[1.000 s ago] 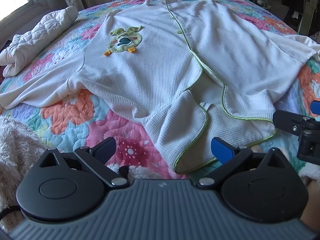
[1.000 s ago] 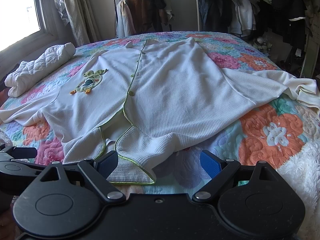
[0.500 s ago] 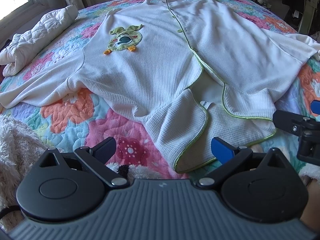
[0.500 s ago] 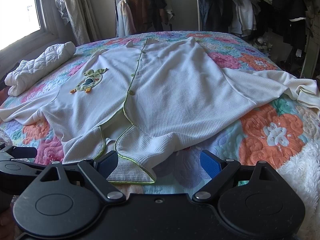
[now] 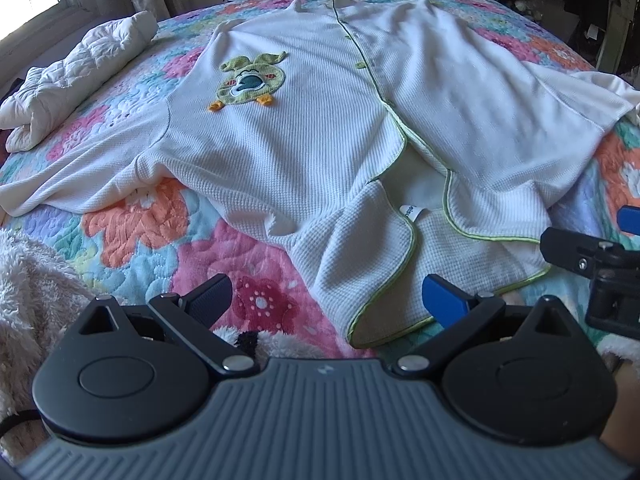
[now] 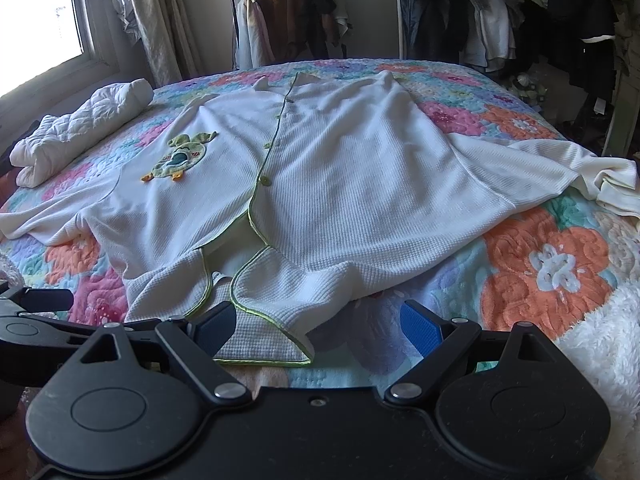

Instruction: Fold clothes

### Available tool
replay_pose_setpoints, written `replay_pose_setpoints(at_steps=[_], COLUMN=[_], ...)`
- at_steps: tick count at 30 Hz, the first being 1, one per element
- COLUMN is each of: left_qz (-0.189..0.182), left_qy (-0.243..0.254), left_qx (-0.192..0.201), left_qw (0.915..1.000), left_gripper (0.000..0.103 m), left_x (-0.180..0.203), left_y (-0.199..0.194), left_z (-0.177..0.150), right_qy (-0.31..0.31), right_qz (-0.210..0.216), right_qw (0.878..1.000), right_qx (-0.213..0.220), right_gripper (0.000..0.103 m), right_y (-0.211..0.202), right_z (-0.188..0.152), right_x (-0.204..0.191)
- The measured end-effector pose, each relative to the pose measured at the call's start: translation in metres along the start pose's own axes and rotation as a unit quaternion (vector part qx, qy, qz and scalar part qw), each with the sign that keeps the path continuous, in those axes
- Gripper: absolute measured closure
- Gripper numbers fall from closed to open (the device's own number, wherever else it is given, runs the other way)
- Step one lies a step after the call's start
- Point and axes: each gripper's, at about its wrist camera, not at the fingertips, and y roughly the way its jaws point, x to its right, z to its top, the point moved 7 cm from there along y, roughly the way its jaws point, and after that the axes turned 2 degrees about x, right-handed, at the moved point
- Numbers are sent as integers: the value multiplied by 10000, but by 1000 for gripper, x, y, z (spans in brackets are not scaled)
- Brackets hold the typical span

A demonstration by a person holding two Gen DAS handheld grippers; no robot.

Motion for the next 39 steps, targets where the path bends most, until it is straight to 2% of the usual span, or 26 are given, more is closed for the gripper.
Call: replay_pose_setpoints(at_steps=[4,8,13,17,22,25,28,31,34,37,39], left_qz=[19,18,13,-68,-190,-480,-834,-936,-984,-740,-345], left_qy=[50,89,261,323,163,-187,-665,-1092,-1446,-1609,-1678], left_qx=[5,238,147,139,1,-123,-241,-148,-2,303,651], left_qw=[10000,9997,9995,9994,9997,9986,9940,9895,9846,9837,9831], left_gripper=[0,0,0,0,0,0,0,1,1,2,2], left_x=[1,0,2,2,-16,-39,-70,-110,-151,-202,-244], left_y=[-1,-12,-12,-15,-15,-15,-17,-23,-29,-43,-56], left_z=[-1,4,11,29,60,79,94,108,121,137,148], right_qy=[12,-55,114,348,163,-23,-74,-188,-386,-556,-673], right_qz=[15,7,14,205,400,629,934,1234,1333,1609,1883], right_qw=[10000,10000,9999,9992,9991,9980,9956,9921,9900,9853,9797], right_qx=[-45,-7,-19,-25,20,42,44,127,268,163,125], right_gripper=[11,11,11,11,11,11,11,11,11,11,11], right_y=[0,-4,-7,-5,-1,-1,0,1,6,16,19], right_z=[-2,-2,2,17,48,70,98,127,151,171,184], right_x=[-2,-5,0,1,-12,-28,-48,-72,-99,-131,-155])
